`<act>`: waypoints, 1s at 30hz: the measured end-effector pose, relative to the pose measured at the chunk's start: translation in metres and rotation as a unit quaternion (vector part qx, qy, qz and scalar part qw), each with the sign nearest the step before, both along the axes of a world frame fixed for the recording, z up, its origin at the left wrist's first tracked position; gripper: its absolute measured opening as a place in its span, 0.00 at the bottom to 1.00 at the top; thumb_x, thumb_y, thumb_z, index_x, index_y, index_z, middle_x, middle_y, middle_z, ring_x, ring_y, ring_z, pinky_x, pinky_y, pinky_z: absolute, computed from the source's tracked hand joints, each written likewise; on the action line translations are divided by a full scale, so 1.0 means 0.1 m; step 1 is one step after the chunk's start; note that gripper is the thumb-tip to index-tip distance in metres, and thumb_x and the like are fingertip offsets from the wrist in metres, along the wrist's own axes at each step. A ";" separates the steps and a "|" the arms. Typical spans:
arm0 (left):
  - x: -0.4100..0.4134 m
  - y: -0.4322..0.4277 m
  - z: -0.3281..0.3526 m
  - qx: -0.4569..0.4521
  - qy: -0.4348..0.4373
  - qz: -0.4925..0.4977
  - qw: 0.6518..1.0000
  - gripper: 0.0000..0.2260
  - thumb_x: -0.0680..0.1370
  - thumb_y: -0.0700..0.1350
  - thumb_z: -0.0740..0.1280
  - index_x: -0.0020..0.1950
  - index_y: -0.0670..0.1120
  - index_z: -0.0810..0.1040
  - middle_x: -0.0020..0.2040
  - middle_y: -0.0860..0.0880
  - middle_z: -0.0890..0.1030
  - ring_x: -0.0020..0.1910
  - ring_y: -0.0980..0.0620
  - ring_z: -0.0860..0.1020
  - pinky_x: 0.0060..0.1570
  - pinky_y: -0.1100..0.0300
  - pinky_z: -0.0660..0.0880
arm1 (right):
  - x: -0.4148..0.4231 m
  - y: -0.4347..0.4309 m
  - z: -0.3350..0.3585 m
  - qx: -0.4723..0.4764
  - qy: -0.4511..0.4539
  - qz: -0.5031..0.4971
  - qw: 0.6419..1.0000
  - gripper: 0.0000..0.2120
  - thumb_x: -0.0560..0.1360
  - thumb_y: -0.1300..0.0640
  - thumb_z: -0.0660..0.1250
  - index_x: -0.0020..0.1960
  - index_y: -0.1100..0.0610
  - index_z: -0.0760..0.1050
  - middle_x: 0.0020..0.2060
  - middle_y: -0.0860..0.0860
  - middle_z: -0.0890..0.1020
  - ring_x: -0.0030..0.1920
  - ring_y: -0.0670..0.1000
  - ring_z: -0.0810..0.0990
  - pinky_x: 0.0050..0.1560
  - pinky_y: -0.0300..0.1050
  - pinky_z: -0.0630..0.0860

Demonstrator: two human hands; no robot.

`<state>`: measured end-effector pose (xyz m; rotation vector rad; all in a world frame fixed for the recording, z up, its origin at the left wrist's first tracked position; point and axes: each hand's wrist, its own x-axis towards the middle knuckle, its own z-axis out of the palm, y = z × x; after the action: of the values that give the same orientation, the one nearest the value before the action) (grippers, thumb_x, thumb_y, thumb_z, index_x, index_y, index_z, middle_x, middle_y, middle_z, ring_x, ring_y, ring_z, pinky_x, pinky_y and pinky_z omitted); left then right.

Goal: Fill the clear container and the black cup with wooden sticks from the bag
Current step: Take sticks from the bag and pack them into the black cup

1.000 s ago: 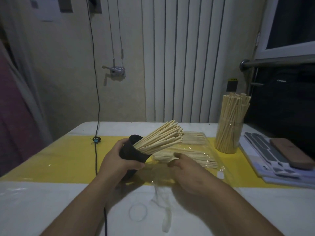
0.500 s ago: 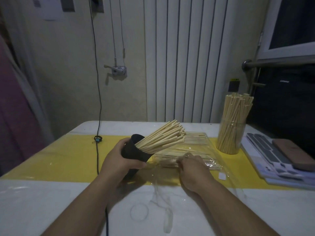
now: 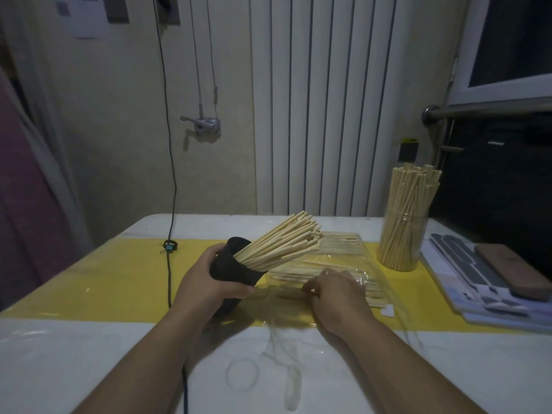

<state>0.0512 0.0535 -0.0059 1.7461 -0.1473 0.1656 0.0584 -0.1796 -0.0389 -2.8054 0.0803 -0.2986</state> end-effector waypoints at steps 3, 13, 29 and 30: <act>0.00 0.00 -0.01 -0.001 -0.002 0.000 1.000 0.33 0.59 0.36 0.83 0.57 0.59 0.76 0.54 0.53 0.81 0.52 0.50 0.79 0.40 0.59 0.74 | 0.03 0.00 -0.01 0.013 0.000 -0.008 1.000 0.11 0.78 0.47 0.64 0.56 0.35 0.80 0.56 0.45 0.78 0.62 0.56 0.72 0.63 0.51 0.66; 0.01 0.00 0.01 -0.001 -0.002 -0.004 1.000 0.32 0.60 0.35 0.82 0.55 0.60 0.76 0.53 0.54 0.81 0.51 0.52 0.79 0.39 0.60 0.73 | 0.02 0.00 -0.04 0.003 0.001 0.020 1.000 0.13 0.79 0.53 0.61 0.59 0.42 0.78 0.58 0.47 0.75 0.62 0.56 0.72 0.62 0.51 0.69; 0.02 0.01 -0.02 0.000 -0.003 -0.001 1.000 0.32 0.62 0.33 0.81 0.58 0.59 0.76 0.54 0.53 0.81 0.52 0.52 0.79 0.39 0.62 0.74 | -0.08 0.04 0.08 0.007 0.032 0.035 0.999 0.14 0.76 0.61 0.63 0.58 0.48 0.78 0.57 0.52 0.81 0.61 0.57 0.76 0.63 0.48 0.72; 0.02 0.01 -0.02 -0.003 -0.003 -0.001 1.000 0.32 0.62 0.33 0.81 0.58 0.59 0.76 0.55 0.53 0.81 0.52 0.52 0.79 0.39 0.62 0.74 | -0.08 0.04 0.08 0.006 0.032 0.037 0.999 0.15 0.76 0.61 0.62 0.59 0.48 0.78 0.58 0.52 0.80 0.62 0.58 0.76 0.63 0.48 0.72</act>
<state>0.0530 0.0544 -0.0082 1.7394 -0.1525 0.1692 0.0499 -0.1752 -0.0307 -2.7979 -0.0073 -0.1895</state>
